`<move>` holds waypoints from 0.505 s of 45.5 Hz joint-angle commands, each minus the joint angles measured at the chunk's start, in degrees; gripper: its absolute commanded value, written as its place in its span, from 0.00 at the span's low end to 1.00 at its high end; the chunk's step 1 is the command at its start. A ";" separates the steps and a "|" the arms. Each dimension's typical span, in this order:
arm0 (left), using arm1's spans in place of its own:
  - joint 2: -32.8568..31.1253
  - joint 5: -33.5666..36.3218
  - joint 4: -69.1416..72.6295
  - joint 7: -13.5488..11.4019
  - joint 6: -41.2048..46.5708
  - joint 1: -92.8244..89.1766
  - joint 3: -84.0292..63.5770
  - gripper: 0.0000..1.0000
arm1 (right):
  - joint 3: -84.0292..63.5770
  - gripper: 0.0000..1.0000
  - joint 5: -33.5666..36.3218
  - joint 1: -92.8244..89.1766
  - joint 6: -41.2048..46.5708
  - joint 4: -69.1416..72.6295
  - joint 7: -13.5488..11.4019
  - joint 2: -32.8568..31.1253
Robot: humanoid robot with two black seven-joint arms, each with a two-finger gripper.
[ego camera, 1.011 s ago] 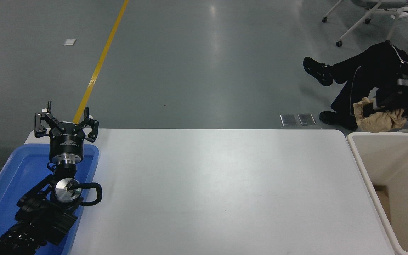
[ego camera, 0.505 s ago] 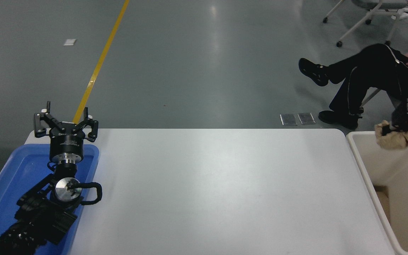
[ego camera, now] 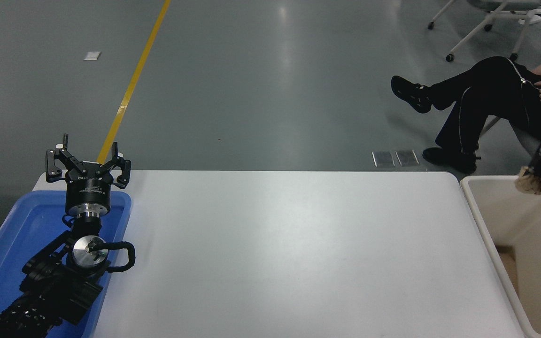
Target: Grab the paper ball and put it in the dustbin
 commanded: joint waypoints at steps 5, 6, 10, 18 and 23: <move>-0.01 0.00 -0.01 0.00 0.00 -0.03 0.00 0.99 | 3.52 0.00 0.94 -17.79 -20.42 -12.22 -0.12 10.20; -0.01 0.00 -0.01 0.00 0.00 -0.03 0.00 0.99 | 3.52 0.00 0.94 -18.59 -21.91 -12.22 -0.12 10.55; -0.01 0.00 -0.01 0.00 0.00 -0.03 0.00 0.99 | 3.61 0.00 1.90 -21.22 -26.49 -12.13 -0.12 12.31; 0.00 0.00 -0.01 0.00 0.00 0.06 0.00 0.99 | 3.52 0.00 6.21 -23.78 -29.04 -12.31 -0.03 13.19; -0.01 -0.08 -0.01 0.00 0.00 0.06 0.00 0.99 | 3.43 0.00 6.74 -25.18 -29.92 -13.45 -0.03 13.10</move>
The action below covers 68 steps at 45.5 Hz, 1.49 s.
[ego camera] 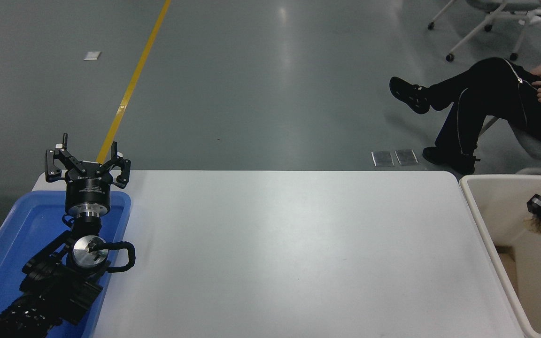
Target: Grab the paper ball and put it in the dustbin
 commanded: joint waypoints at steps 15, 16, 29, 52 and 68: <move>-0.03 -0.04 0.00 0.00 0.00 0.07 0.00 0.99 | 0.94 1.00 5.53 -5.63 -5.84 -1.72 0.07 1.80; -0.03 -0.04 0.00 0.00 0.00 0.07 0.00 0.99 | 0.94 1.00 6.40 -5.63 -5.84 -1.64 0.07 1.80; -0.03 -0.04 0.00 0.00 0.00 0.07 0.00 0.99 | 0.33 1.00 13.36 -5.02 -5.32 -0.23 0.42 1.62; -0.03 -0.04 0.00 0.00 0.00 0.07 0.00 0.99 | -13.81 1.00 13.18 8.68 -5.14 13.90 0.42 -3.47; -0.03 0.05 0.00 0.00 0.00 -0.02 0.00 0.99 | -39.30 1.00 13.36 41.02 -4.44 48.70 0.51 -6.20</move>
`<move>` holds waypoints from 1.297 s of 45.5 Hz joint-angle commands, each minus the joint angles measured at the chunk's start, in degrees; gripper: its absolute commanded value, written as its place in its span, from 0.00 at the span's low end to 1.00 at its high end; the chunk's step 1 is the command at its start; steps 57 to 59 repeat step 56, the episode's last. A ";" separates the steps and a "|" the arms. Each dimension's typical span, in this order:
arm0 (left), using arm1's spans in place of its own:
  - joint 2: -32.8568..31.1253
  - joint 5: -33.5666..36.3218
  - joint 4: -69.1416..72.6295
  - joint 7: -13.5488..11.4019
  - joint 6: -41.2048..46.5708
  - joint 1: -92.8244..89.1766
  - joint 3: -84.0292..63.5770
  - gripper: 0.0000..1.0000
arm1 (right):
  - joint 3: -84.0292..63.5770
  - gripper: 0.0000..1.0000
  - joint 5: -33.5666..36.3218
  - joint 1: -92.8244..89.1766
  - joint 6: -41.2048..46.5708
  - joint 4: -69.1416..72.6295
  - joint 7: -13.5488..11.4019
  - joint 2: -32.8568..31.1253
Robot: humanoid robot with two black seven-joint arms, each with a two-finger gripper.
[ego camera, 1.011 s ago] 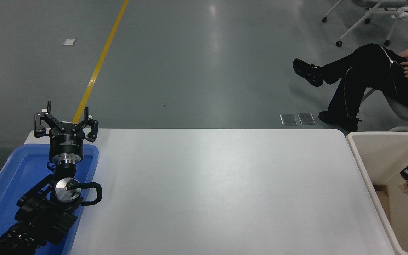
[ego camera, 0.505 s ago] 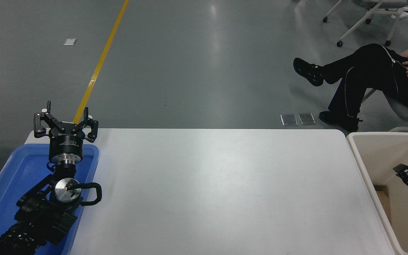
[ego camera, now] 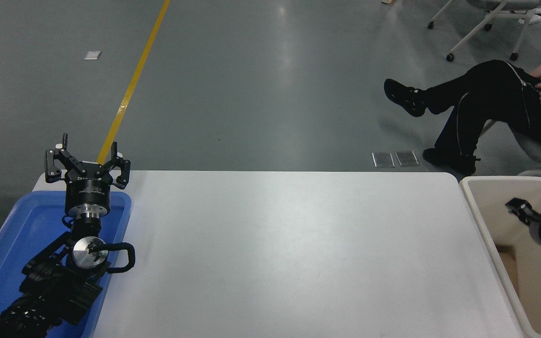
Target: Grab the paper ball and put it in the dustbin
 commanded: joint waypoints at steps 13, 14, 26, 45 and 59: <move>0.01 0.05 0.00 0.00 0.00 -0.09 0.00 0.99 | -25.51 1.00 0.42 44.81 2.29 48.46 -0.10 0.55; 0.01 0.05 0.00 0.00 0.00 0.00 0.00 0.99 | -26.13 1.00 0.50 46.40 2.82 49.69 -0.10 0.82; 0.01 0.05 0.00 0.00 0.00 0.00 0.00 0.99 | -27.98 1.00 0.51 62.92 15.73 56.65 -0.10 1.96; 0.10 0.05 0.00 0.00 0.00 0.00 0.00 0.99 | -26.22 1.00 0.94 78.49 37.54 63.15 -0.19 6.00; 0.10 0.05 0.00 0.00 0.00 0.00 0.00 0.99 | -26.22 1.00 4.99 79.81 37.54 63.31 -0.54 6.53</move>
